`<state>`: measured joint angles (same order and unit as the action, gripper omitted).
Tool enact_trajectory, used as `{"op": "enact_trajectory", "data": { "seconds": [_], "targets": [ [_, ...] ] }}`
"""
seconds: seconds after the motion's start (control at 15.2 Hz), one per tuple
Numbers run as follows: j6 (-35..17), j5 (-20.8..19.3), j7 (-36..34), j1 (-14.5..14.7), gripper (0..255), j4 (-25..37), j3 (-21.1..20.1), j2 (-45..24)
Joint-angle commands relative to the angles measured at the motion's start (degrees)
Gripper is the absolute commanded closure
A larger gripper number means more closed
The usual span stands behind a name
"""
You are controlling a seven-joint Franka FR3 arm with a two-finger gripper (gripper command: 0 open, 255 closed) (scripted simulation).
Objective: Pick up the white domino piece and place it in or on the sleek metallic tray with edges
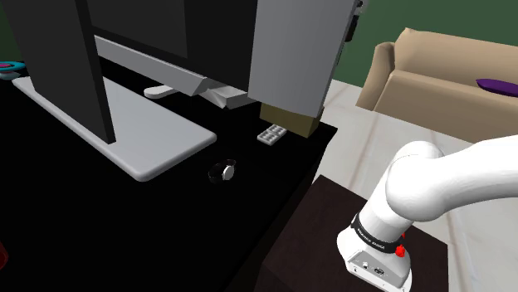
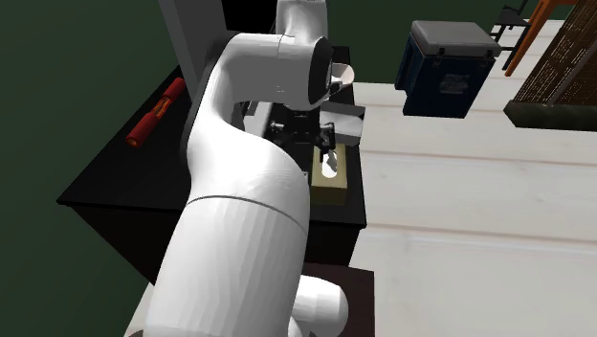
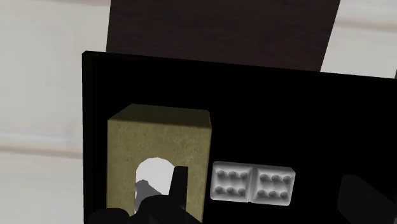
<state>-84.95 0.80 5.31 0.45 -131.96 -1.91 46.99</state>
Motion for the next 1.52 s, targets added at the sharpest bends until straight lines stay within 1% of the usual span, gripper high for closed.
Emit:
{"op": "enact_trajectory", "data": {
  "seconds": [0.0,0.4,0.79,1.25,1.45],
  "targets": [
    [0.0,0.0,0.0,0.0,0,0.0,0.0,0.0],
    [-12.4,-6.0,34.7,12.5,0,-6.0,8.0,-5.5],
    [-24.1,-10.0,68.2,24.6,0,-11.0,14.9,-11.0],
    [-29.9,-10.6,68.1,24.4,0,-15.5,15.7,-12.3],
    [-30.4,-10.6,68.1,24.4,0,-15.8,15.8,-12.5]
  ]
}}
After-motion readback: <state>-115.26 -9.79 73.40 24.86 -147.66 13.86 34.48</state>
